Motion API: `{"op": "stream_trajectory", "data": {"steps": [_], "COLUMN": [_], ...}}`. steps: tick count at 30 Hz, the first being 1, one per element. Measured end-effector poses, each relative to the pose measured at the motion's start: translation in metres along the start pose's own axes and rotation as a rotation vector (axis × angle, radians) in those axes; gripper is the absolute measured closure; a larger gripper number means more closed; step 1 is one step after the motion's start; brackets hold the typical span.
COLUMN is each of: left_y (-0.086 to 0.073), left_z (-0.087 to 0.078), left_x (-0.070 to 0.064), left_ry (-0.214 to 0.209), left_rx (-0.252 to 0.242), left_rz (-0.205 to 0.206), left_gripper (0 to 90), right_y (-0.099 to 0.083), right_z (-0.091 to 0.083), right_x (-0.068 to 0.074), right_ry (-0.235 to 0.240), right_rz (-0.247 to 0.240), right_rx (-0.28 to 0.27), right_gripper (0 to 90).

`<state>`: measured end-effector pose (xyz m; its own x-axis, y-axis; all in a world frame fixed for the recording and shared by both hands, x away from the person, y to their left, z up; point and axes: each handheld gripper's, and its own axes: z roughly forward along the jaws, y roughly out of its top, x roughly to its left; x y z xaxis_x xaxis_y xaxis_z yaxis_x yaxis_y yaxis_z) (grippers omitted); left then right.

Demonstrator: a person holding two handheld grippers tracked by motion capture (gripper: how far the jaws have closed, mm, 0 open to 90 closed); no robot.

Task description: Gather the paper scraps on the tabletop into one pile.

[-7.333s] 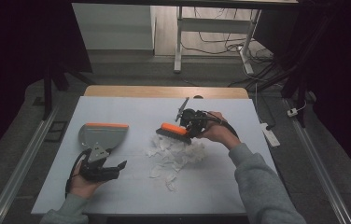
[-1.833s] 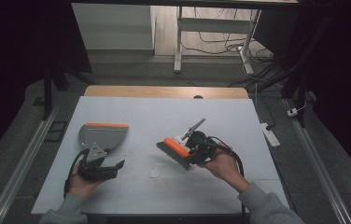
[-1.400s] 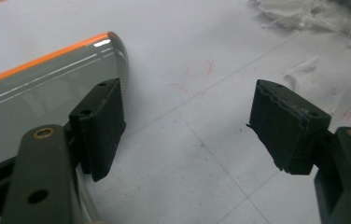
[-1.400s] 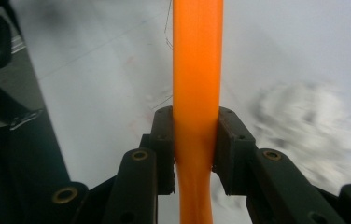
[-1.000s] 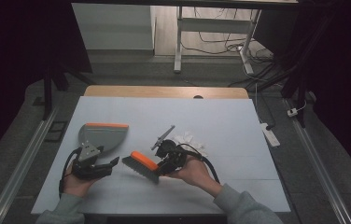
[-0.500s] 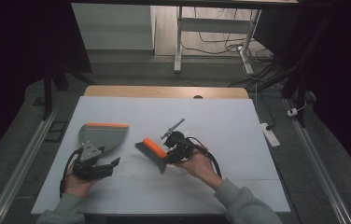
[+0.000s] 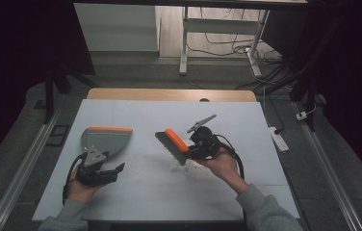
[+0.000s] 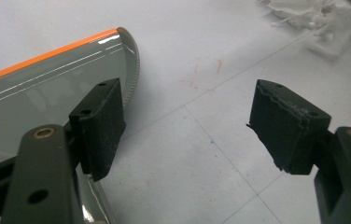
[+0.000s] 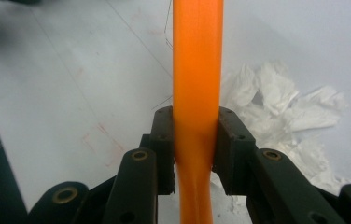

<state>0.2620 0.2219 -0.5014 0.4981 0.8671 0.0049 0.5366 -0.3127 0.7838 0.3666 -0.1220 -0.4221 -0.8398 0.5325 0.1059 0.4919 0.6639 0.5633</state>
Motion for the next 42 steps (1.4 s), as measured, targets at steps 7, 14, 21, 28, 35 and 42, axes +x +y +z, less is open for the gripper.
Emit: {"op": "stream_trajectory", "data": {"steps": [7, 14, 21, 28, 35, 42], "left_y": [0.000, 0.000, -0.001, -0.001, -0.001, 0.000], "left_z": [0.000, 0.000, 0.000, 0.002, 0.001, 0.002], "left_x": [0.000, 0.000, 0.001, 0.000, 0.000, -0.001], "left_ry": [0.000, 0.000, -0.003, -0.002, -0.002, -0.004], "left_rx": [-0.002, 0.001, 0.001, 0.007, 0.007, 0.009], "left_rz": [0.000, 0.001, -0.004, -0.002, -0.002, 0.002], "left_gripper": [27.4, 27.4, 27.4, 27.4, 27.4, 27.4], "right_y": [0.003, 0.007, 0.004, -0.001, -0.004, -0.033], "right_z": [0.001, 0.037, 0.044, 0.009, -0.033, -0.046], "right_x": [0.007, 0.022, 0.005, -0.010, -0.021, -0.052], "right_ry": [0.039, 0.074, -0.011, 0.004, -0.069, -0.251], "right_rz": [0.000, -0.026, -0.010, 0.019, 0.050, 0.133], "right_rx": [-0.010, 0.047, 0.092, -0.028, -0.124, -0.073], "right_gripper": [71.4, 71.4, 71.4, 71.4, 71.4, 71.4]}}
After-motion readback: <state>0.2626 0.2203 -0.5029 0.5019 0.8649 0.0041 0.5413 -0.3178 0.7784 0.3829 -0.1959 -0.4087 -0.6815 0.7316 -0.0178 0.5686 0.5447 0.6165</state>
